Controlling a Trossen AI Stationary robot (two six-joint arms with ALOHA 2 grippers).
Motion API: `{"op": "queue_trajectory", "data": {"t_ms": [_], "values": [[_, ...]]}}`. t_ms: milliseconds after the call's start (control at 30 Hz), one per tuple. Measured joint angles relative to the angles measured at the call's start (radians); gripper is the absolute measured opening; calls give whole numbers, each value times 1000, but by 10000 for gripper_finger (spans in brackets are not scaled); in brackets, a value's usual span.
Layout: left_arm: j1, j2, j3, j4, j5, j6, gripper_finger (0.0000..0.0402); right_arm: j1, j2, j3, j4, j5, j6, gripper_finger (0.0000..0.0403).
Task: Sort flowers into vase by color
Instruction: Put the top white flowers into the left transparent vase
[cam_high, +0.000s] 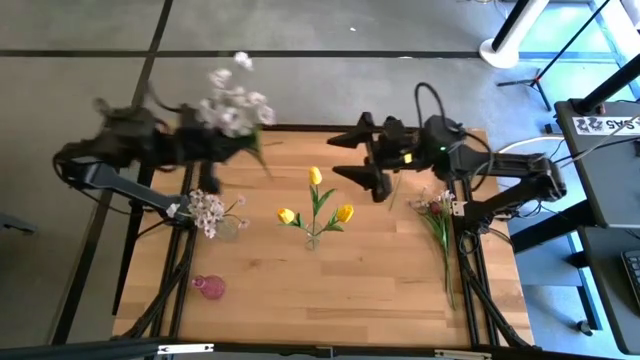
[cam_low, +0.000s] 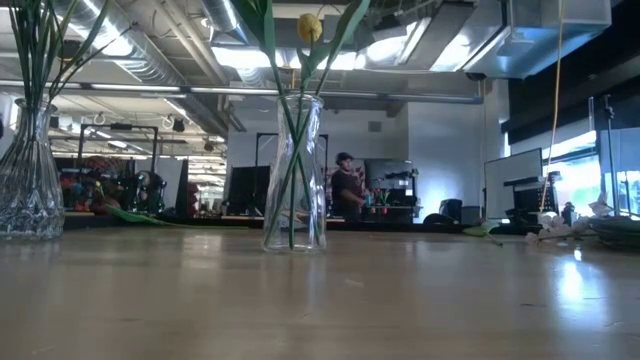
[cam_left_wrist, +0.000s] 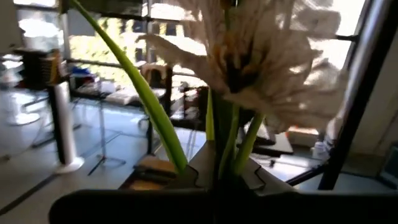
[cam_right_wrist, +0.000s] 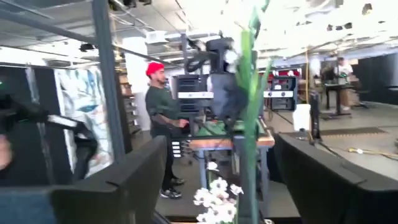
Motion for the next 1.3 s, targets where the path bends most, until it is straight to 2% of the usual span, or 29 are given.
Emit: {"op": "queue_trajectory", "data": {"t_ms": [167,300,367,600,767,967,1167,1300], "values": [[-110,-162,18,-166,-162,-70,6,2,-50,0,-97,40,7,294],[-154,-295,-21,-369,-256,-156,6,40,-51,-2,-167,174,18,279],[-156,-337,-59,-443,-268,-190,6,65,-46,-2,-179,256,25,273],[-156,-501,-274,-507,-226,-305,6,148,-23,-2,-183,550,66,266],[-156,-625,-465,-483,-142,-307,6,195,-4,-2,-158,703,110,266],[-156,-750,-608,-394,-64,-327,6,232,8,-2,-132,793,137,266],[-156,-818,-663,-385,10,-353,6,242,10,-2,-136,803,137,266],[-156,-828,-667,-386,44,-317,6,241,10,-2,-136,804,137,266]]}}
